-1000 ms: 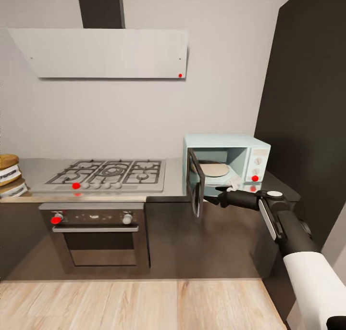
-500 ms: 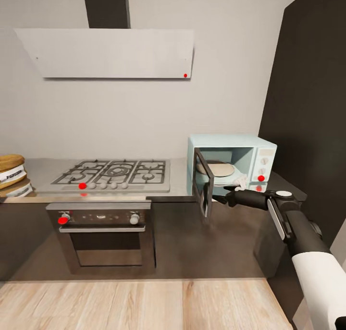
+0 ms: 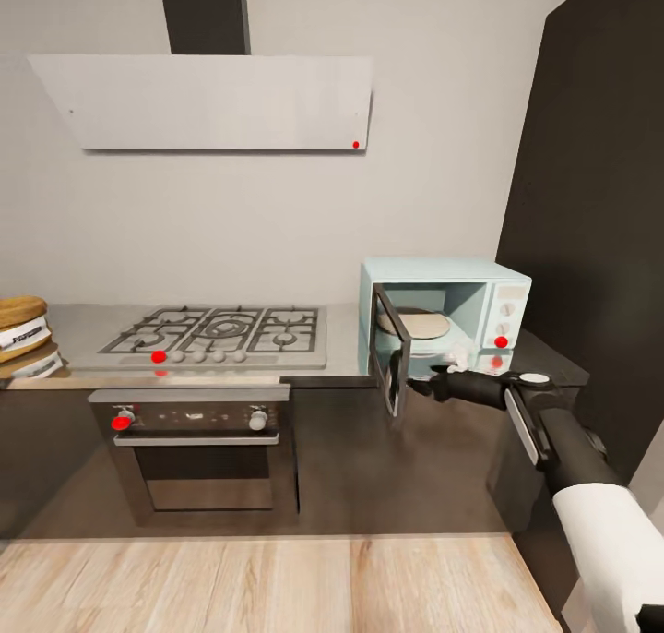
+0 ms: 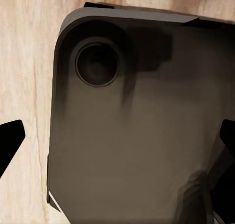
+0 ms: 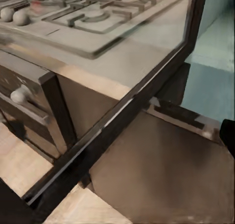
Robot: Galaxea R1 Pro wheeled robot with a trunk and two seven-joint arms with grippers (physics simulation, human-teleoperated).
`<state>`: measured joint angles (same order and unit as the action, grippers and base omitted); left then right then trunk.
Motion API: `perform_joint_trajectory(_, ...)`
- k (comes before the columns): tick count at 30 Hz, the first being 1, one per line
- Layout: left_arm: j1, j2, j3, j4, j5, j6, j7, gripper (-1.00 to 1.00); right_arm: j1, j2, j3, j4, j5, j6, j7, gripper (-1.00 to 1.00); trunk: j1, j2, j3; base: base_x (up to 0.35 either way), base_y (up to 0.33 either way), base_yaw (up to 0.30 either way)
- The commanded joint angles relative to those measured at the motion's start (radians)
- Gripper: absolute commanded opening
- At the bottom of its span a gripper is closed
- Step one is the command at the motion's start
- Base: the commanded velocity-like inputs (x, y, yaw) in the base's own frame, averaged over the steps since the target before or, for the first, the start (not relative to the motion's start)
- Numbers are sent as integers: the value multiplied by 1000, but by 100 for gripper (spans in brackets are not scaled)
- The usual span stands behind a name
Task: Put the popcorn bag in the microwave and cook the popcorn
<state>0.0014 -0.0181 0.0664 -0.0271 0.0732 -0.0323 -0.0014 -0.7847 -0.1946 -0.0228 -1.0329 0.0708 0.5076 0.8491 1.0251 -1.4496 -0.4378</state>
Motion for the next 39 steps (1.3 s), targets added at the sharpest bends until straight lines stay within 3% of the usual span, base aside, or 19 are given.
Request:
perform_joint_trajectory(1, 0, 0, 6, -1, 7, -1, 0, 100, -1, -7, -2, 3, 6, 4, -15, 100, 0, -1, -1, 0, 0, 0)
perform_joint_trajectory(5, 0, 0, 6, 0, 7, -1, 0, 100, -1, -49, -3, 48, 6, 1, -99, 100, 0, -1, -1, 0, 0, 0)
perform_joint_trajectory(9, 0, 0, 6, -1, 7, -1, 0, 100, -1, -63, -4, 153, 7, -50, -163, 100, 0, -1, -1, 0, 0, 0)
perform_joint_trajectory(12, 0, 0, 6, 0, 7, -1, 0, 100, -1, -64, -3, 324, 7, -133, -249, 100, 0, -1, -1, 0, 0, 0)
perform_joint_trajectory(15, 0, 0, 7, 0, 8, -1, 0, 100, -1, -65, 1, 578, 8, -261, -301, 100, 0, -1, -1, 0, 0, 0)
perform_joint_trajectory(20, 0, -1, 7, -1, 8, -1, 0, 100, -1, -62, 7, 823, 15, -305, -416, 100, 0, -1, -1, 0, 0, 0)
perform_joint_trajectory(24, 0, -2, 9, -3, 8, -3, 0, 100, 1, -54, 7, 1026, 18, -341, -433, 100, 0, -1, -1, 0, 0, 0)
perform_joint_trajectory(26, 0, -1, 10, -3, 8, -10, 0, 100, 36, -51, 7, 1053, 18, -356, -435, 100, 0, -1, -1, 0, 0, 0)
perform_joint_trajectory(30, 0, -2, 12, -4, 8, -41, 6, 100, 220, -47, 6, 1065, 19, -390, -439, 100, 0, -1, -1, 0, 0, 0)
perform_joint_trajectory(33, 0, -2, 12, -4, 8, -43, 7, 100, 308, -46, 6, 1066, 18, -406, -458, 100, 0, -1, -1, 0, 0, 0)
perform_joint_trajectory(34, 0, -3, 12, -4, 8, -43, 7, 100, 363, -46, 6, 1066, 15, -406, -490, 100, 0, -1, -1, 0, 0, 0)
perform_joint_trajectory(36, 0, -2, 12, -4, 8, -44, 8, 100, 390, -44, 5, 1067, 11, -406, -558, 100, 0, -1, -1, 0, 0, 0)
perform_joint_trajectory(37, 0, -1, 12, -4, 8, -44, 8, 100, 399, -32, 4, 1067, 9, -410, -626, 100, 0, -1, -1, 0, 0, 70)
perform_joint_trajectory(39, 0, 0, 12, -4, 8, -44, 8, 100, 411, -9, 3, 1067, 8, -413, -659, 100, 0, -1, -1, 0, 0, 183)
